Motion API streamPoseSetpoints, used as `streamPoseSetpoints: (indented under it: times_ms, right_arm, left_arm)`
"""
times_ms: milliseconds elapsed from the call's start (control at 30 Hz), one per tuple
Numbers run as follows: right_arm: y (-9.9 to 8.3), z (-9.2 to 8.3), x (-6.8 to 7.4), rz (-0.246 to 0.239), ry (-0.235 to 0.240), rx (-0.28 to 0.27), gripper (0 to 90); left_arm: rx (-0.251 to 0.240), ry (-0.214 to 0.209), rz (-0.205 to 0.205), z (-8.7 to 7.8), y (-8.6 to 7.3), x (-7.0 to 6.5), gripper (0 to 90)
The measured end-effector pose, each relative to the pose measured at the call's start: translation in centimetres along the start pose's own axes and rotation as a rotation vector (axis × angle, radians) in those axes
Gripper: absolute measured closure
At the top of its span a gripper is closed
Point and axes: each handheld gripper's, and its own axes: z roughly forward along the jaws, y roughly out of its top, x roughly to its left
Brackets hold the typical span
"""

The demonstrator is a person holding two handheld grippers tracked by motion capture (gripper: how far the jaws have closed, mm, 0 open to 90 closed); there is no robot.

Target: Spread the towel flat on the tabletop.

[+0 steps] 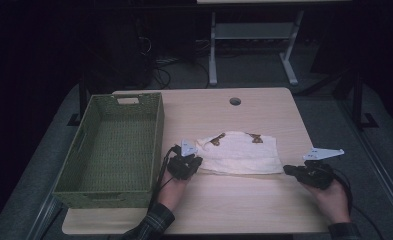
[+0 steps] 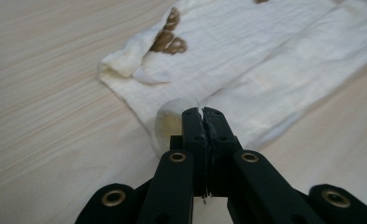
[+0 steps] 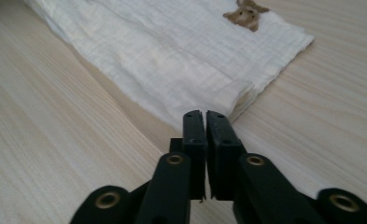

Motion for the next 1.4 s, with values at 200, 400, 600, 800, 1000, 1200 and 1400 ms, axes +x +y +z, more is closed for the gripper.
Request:
streamPoseSetpoints:
  times_ms: [200,400,600,800,1000,1200,1400]
  right_arm:
    - [-0.3,-1.4,0.5,-0.003,-0.012,-0.022,89.5]
    - [-0.9,-0.9,0.9,-0.003,-0.005,-0.017,79.3]
    - [-0.6,1.6,0.2,0.019,-0.013,0.037,71.5]
    - [-0.4,2.5,0.0,0.022,-0.006,0.072,83.4]
    - [-0.7,0.9,0.4,0.007,-0.005,0.038,84.8]
    - [-1.6,-1.1,1.5,-0.006,-0.016,0.026,83.0]
    - [-2.2,-1.6,2.6,-0.015,0.003,0.037,86.0]
  left_arm:
    - [0.001,-0.031,0.03,-2.1,-0.3,-1.4,88.5]
    - [0.018,-0.045,0.048,-2.5,-1.0,-2.2,88.5]
    - [0.027,-0.042,0.046,-2.2,-1.2,-1.9,88.5]
    - [0.03,-0.04,0.044,-2.1,-1.2,-1.8,88.5]
    - [0.018,-0.058,0.043,-2.8,-1.0,-2.4,88.5]
    - [0.021,-0.092,0.058,-4.4,-1.7,-3.8,88.5]
    - [0.05,-0.108,0.06,-5.2,-3.0,-4.2,88.4]
